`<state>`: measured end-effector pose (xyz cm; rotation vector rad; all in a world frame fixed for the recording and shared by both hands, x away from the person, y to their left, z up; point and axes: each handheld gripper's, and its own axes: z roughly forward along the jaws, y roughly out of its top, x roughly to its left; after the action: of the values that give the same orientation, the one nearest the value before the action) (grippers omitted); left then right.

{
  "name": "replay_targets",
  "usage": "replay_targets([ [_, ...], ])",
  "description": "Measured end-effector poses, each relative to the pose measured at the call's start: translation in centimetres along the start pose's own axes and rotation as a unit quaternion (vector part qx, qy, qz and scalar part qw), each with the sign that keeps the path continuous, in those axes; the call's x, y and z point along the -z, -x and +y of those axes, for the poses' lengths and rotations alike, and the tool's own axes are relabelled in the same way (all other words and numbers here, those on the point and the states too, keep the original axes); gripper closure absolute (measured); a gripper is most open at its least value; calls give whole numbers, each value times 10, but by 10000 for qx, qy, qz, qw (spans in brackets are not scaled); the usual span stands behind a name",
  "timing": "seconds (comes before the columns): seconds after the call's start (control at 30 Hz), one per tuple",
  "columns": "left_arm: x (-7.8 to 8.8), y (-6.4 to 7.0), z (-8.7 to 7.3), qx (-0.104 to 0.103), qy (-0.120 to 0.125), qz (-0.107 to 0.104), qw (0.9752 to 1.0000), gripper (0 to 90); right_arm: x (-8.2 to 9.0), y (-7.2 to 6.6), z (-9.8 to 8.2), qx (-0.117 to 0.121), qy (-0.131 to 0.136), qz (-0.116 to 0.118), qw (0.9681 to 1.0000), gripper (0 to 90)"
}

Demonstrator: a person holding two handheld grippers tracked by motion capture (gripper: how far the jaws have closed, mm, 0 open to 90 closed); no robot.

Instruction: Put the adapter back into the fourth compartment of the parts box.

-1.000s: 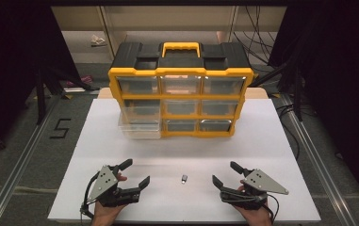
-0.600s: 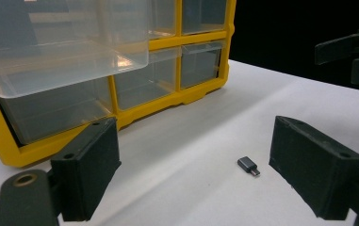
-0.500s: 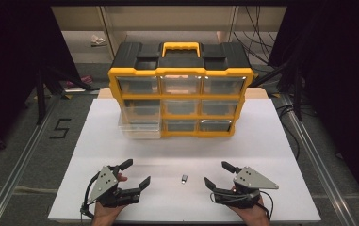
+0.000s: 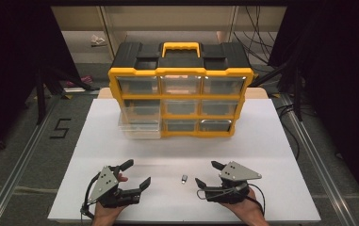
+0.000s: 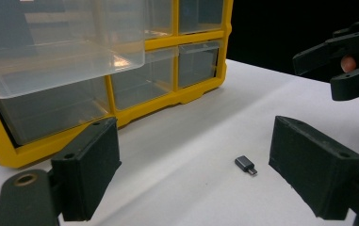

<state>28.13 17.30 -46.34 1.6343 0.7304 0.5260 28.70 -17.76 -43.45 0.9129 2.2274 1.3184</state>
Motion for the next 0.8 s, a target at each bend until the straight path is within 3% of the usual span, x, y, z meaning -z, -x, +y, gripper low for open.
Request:
replay_targets([
  [0.8,0,1,0,-7,58,-52,10000,163,-38,-8,18,183,-791,148,9966,248],
])
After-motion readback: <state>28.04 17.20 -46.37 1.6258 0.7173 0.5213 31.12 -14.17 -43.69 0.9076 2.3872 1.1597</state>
